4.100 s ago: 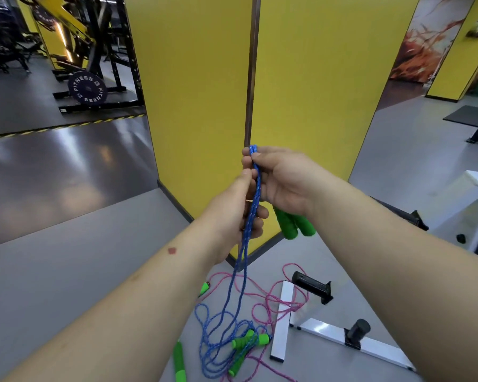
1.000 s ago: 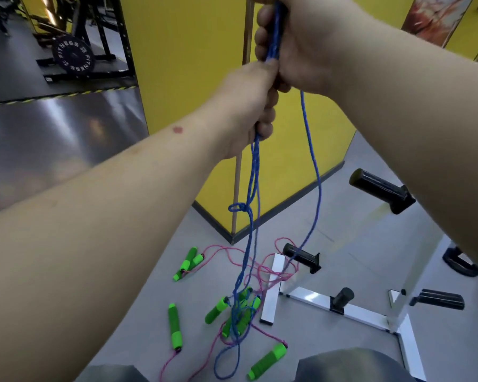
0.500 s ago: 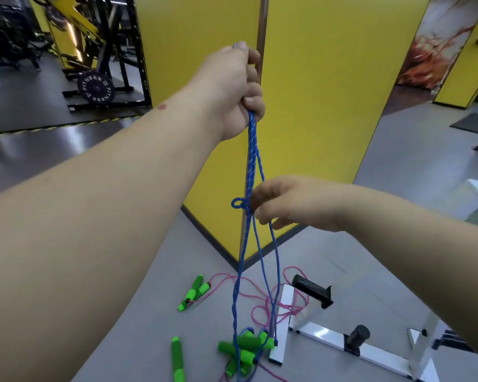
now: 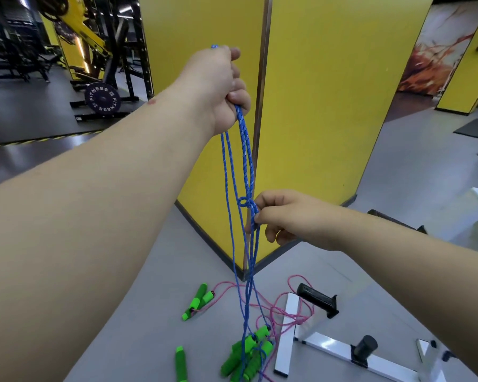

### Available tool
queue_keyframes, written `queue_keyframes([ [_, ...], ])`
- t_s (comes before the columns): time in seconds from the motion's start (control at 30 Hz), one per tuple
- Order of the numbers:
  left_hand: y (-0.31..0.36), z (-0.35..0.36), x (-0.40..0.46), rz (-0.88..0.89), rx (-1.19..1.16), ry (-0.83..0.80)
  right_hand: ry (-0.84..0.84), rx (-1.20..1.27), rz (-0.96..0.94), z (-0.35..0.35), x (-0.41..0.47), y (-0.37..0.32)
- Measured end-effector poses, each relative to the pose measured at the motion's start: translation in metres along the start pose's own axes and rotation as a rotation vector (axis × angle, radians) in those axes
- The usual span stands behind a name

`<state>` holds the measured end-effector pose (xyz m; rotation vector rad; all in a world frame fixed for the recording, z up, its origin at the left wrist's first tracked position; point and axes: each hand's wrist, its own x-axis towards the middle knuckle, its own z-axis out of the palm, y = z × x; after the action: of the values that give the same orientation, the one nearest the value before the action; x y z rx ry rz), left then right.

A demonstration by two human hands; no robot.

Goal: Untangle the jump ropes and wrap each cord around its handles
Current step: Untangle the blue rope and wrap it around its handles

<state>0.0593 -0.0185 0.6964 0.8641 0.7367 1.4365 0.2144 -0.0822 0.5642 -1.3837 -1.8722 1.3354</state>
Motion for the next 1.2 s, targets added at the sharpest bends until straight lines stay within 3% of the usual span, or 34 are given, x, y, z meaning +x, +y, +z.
queue_keyframes([
  [0.1, 0.000, 0.000, -0.001, 0.006, 0.029, 0.007, -0.061, 0.086, -0.043, -0.001, -0.002, -0.001],
  [0.57, -0.008, -0.002, -0.009, 0.028, 0.218, 0.008, 0.039, -0.018, -0.099, 0.001, -0.003, 0.006],
  [0.73, 0.002, -0.003, -0.009, 0.045, 0.243, 0.041, 0.020, -0.089, -0.059, -0.006, -0.007, 0.012],
  [1.03, -0.002, -0.012, -0.004, 0.041, 0.332, 0.106, -0.027, 0.067, -0.001, -0.025, -0.005, 0.021],
  [1.2, -0.004, -0.014, -0.003, 0.042, 0.362, 0.103, 0.040, -0.015, 0.023, -0.023, -0.009, 0.022],
])
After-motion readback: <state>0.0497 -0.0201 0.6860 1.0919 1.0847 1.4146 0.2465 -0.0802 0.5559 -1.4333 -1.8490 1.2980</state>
